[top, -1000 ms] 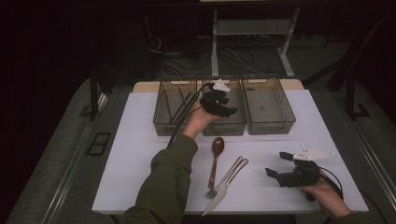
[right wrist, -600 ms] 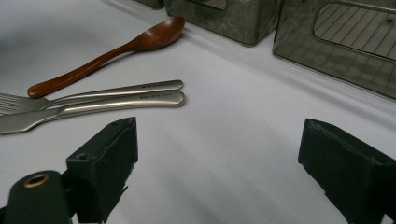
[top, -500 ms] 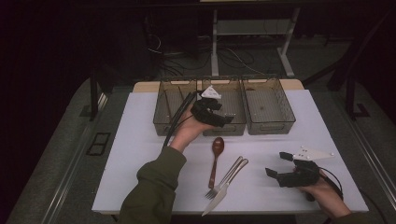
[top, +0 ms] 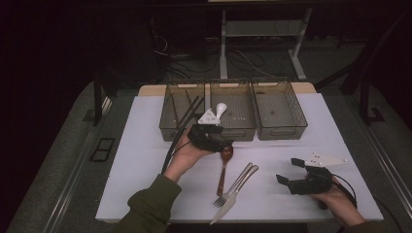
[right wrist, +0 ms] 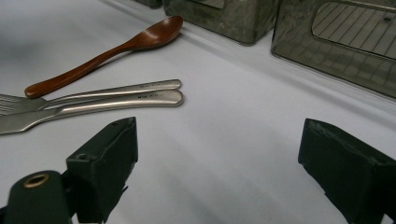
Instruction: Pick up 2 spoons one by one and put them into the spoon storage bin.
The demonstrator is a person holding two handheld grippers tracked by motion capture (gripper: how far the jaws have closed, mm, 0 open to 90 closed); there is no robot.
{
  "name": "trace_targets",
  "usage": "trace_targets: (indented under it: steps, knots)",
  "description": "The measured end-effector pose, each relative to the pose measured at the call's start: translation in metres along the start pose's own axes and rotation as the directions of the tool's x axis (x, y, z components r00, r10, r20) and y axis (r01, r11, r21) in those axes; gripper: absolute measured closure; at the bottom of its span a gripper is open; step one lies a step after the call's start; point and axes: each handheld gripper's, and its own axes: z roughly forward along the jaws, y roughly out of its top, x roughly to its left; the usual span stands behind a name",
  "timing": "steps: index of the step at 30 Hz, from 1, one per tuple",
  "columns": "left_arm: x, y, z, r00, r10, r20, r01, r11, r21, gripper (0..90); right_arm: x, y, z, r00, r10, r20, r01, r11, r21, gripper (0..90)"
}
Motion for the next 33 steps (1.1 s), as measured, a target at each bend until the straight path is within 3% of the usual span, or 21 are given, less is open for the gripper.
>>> trace_targets:
  steps: [8,15,24,27,28,30,33]
  knots:
    - [-0.017,-0.032,-0.003,0.9991,0.0,0.042,-0.002,0.9981,0.062,67.4,0.0,0.0,0.0,1.0,-0.006,0.002,0.006,1.0,-0.004,11.6]
    - [-0.035,-0.049,-0.005,0.9978,0.007,0.066,-0.012,0.9962,0.086,86.0,-0.001,0.0,0.0,1.0,-0.005,0.003,0.005,1.0,-0.003,11.6]
    - [-0.055,-0.061,0.009,0.9921,0.033,0.121,-0.05,0.9885,0.143,88.4,-0.001,0.0,0.001,1.0,-0.007,0.006,0.007,1.0,-0.001,11.6]
    - [-0.057,-0.064,0.015,0.9901,0.045,0.133,-0.068,0.9828,0.171,88.4,-0.001,0.0,0.001,1.0,-0.007,0.005,0.007,1.0,0.0,11.6]
    - [-0.059,-0.065,0.017,0.9903,0.034,0.135,-0.056,0.9844,0.167,88.4,-0.001,0.0,0.001,1.0,-0.007,0.005,0.007,1.0,0.001,11.6]
    - [-0.059,-0.065,0.019,0.9883,0.066,0.138,-0.092,0.978,0.187,88.4,-0.001,0.0,0.0,1.0,-0.007,0.005,0.007,1.0,0.0,11.6]
    - [-0.06,-0.066,0.02,0.9885,0.058,0.139,-0.084,0.9779,0.191,88.4,-0.001,0.0,0.0,1.0,-0.006,0.006,0.006,1.0,0.0,11.6]
